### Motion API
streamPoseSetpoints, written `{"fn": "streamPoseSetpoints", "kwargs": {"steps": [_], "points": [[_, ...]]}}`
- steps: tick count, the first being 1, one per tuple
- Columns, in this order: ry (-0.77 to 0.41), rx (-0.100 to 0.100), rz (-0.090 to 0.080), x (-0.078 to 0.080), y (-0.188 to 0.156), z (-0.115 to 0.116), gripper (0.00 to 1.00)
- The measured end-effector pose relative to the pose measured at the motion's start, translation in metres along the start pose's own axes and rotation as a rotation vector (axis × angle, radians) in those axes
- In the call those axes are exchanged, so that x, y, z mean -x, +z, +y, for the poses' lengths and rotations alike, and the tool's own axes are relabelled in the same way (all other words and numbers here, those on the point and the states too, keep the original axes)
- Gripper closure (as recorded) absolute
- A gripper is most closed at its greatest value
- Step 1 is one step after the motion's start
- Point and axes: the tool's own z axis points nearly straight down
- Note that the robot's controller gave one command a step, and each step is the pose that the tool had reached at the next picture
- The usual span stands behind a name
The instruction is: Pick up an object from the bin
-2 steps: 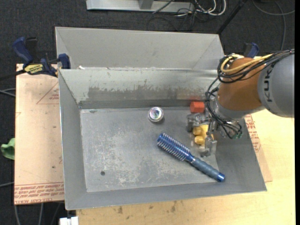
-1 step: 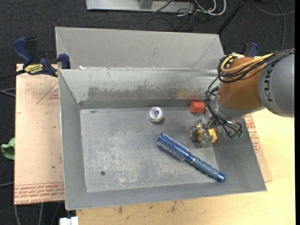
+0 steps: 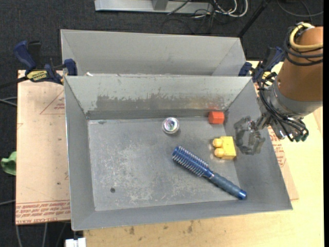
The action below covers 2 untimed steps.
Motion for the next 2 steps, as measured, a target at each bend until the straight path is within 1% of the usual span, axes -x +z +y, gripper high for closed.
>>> {"fn": "streamPoseSetpoints", "kwargs": {"steps": [1,2], "points": [[-0.149,0.008,0.013,0.022,0.0991,0.0084,1.0],[-0.148,0.005,0.008,0.023,0.0955,0.0077,0.0]]}}
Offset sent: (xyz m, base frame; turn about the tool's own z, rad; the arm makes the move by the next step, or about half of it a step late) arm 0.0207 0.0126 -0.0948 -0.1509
